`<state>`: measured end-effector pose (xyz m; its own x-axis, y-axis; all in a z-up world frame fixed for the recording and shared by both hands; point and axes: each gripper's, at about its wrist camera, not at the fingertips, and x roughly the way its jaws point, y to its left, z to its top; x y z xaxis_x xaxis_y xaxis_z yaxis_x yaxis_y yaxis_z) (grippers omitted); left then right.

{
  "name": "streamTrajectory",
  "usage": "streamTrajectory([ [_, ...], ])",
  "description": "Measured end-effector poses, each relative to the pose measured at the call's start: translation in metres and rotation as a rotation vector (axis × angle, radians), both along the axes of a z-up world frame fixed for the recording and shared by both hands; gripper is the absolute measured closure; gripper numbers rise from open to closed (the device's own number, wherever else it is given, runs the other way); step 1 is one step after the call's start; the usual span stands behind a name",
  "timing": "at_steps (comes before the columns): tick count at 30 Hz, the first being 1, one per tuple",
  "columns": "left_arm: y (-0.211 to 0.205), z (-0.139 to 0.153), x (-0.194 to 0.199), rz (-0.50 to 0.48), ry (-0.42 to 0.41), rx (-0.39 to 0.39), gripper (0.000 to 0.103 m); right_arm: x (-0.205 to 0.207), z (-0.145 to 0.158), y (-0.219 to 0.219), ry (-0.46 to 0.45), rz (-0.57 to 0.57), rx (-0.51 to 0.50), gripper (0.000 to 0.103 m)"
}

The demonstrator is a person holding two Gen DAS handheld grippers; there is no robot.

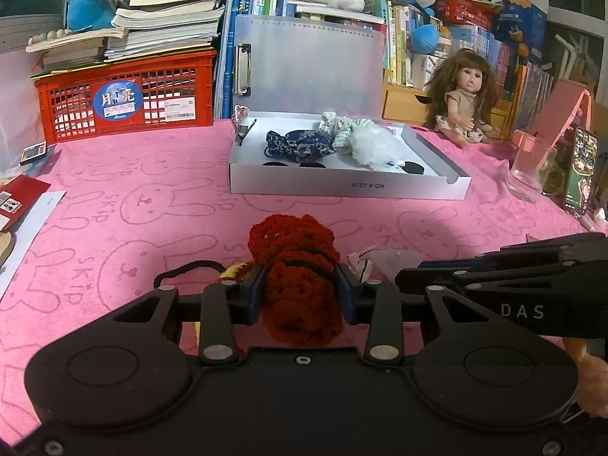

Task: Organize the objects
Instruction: 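Carry the red knitted toy and white bow with both grippers into the white box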

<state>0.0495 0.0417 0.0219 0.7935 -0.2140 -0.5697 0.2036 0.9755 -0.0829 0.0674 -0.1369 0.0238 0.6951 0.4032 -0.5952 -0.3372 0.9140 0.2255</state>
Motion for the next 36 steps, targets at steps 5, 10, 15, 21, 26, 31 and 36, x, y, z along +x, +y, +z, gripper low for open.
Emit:
streamTrajectory([
  [5,0.001,0.000,0.000,0.007,0.002,-0.004,0.066,0.002,-0.004,0.004,0.016,-0.061,0.013,0.065],
  [10,0.001,-0.001,0.000,0.008,0.003,-0.005,0.066,-0.001,-0.008,0.008,-0.003,-0.096,0.006,0.065],
  [15,0.001,-0.002,0.000,0.007,0.000,-0.008,0.066,-0.002,-0.010,0.010,-0.014,-0.111,0.000,0.079],
  [21,0.001,0.000,0.001,0.011,-0.008,-0.018,0.066,-0.006,-0.008,0.010,-0.036,-0.115,-0.010,0.080],
  [26,0.002,0.003,0.005,0.010,-0.010,-0.022,0.066,-0.005,-0.006,0.002,-0.041,-0.142,-0.003,0.080],
  [31,0.001,0.010,0.011,0.011,-0.022,-0.029,0.066,-0.005,0.002,-0.012,-0.069,-0.181,-0.009,0.081],
  [36,-0.004,0.017,0.019,0.002,-0.029,-0.040,0.067,0.001,0.010,-0.026,-0.088,-0.218,0.001,0.081],
])
